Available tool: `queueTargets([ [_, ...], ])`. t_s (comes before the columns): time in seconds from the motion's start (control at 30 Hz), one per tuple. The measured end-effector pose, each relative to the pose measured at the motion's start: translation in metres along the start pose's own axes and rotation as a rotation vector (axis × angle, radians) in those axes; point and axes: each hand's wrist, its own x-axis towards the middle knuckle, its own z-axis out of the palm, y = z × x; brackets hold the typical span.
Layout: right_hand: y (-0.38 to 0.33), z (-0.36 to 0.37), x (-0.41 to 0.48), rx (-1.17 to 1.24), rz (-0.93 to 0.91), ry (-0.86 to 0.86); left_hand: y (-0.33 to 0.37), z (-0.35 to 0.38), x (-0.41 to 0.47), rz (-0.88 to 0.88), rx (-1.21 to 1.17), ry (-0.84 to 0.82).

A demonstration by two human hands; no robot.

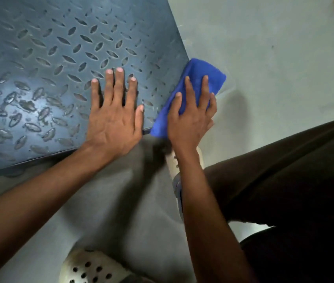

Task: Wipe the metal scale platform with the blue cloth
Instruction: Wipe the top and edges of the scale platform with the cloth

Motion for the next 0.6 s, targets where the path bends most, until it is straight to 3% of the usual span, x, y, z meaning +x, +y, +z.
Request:
queueTargets([
  [0.1,0.014,0.006,0.019,0.086,0.114,0.010,-0.002,-0.002,-0.001,0.012,0.017,-0.017],
  [0.2,0.006,-0.004,-0.016,-0.011,0.183,-0.023,0.003,0.000,0.003,0.039,0.026,-0.017],
  [0.43,0.006,0.003,0.010,0.035,0.248,-0.094,0.006,0.002,0.008,0.065,0.046,-0.029],
  [0.6,-0.019,-0.010,-0.058,0.030,-0.003,-0.119,0.008,0.004,0.010,0.074,0.050,-0.030],
])
